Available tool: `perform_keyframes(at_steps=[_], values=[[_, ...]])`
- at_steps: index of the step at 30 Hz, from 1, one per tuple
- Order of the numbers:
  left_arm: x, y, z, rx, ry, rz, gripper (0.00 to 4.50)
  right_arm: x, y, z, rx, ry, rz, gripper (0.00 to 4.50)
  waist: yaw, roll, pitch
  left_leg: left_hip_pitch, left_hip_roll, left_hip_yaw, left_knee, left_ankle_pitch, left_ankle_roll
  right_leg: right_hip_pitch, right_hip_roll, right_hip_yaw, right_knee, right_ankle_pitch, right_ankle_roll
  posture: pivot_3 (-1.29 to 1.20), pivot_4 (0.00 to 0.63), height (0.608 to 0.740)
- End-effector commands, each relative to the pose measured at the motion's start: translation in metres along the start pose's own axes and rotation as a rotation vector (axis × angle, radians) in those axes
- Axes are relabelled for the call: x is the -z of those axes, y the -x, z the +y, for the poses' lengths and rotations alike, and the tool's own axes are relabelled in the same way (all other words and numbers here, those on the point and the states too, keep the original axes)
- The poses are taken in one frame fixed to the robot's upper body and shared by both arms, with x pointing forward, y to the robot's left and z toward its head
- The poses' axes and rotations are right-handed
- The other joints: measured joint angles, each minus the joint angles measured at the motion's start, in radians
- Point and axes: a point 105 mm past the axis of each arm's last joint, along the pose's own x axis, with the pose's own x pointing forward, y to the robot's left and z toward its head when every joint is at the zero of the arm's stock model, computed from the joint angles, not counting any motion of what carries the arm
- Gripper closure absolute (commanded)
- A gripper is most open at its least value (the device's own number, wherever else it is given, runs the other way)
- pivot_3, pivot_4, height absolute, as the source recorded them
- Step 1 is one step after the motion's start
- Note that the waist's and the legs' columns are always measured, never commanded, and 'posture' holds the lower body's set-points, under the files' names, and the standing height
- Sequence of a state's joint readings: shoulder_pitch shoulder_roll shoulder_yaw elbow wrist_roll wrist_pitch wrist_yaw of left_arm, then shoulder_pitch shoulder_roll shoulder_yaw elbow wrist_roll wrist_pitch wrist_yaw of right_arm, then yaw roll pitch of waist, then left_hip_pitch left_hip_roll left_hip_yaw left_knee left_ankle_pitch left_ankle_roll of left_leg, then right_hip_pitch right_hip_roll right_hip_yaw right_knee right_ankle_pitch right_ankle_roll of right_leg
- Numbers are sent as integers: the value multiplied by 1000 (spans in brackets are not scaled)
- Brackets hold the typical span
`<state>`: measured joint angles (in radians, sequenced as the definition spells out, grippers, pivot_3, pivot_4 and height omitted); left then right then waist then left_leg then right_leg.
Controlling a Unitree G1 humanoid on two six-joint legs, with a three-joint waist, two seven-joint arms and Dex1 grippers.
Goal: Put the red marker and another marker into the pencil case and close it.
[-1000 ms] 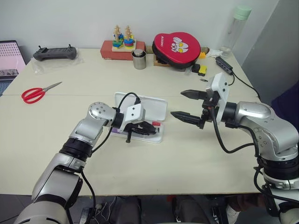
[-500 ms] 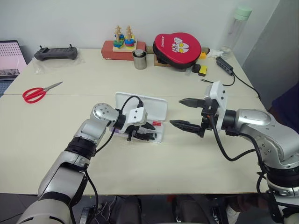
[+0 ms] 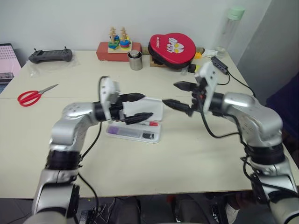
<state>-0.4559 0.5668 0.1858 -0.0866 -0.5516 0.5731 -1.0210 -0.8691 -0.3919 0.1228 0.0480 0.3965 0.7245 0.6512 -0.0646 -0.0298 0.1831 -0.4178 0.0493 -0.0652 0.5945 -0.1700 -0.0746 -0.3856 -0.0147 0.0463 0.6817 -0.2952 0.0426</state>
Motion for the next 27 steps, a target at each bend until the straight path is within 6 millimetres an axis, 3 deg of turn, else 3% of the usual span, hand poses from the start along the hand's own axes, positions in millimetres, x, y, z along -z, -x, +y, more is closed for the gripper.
perform_keyframes(at_steps=[1,6,9,13,21,27], values=[[-26,21,0,-135,-50,-74,0,0,-24,-13,54,46,23,1380,9,0,0,0,0,0,0,0,0,0,0,0,0,1,-1,0,150,740],[-20,40,-1,-247,-47,-68,0,25,-57,-29,137,46,129,2733,19,0,0,-1,-2,2,0,0,0,0,-2,1,-1,2,-4,0,150,740],[-22,46,-3,-275,-48,-76,0,35,-66,-20,87,52,160,3502,27,0,0,-1,-2,1,0,0,0,0,-2,0,-1,2,-4,0,150,740],[-22,54,-4,-298,-49,-61,0,34,-71,7,-80,72,135,4480,27,0,0,-2,-2,2,-1,0,0,-1,-2,0,-1,2,-4,0,150,740],[-22,74,-7,-287,-47,20,0,49,-59,64,-346,183,129,4480,23,0,0,-1,-1,1,-2,0,0,-1,-2,-1,-1,2,-4,0,150,740],[-18,76,-9,-257,-60,94,0,107,-53,93,-405,298,318,4480,24,0,0,0,-1,1,-1,0,0,-1,-2,0,-1,2,-4,0,150,740]])
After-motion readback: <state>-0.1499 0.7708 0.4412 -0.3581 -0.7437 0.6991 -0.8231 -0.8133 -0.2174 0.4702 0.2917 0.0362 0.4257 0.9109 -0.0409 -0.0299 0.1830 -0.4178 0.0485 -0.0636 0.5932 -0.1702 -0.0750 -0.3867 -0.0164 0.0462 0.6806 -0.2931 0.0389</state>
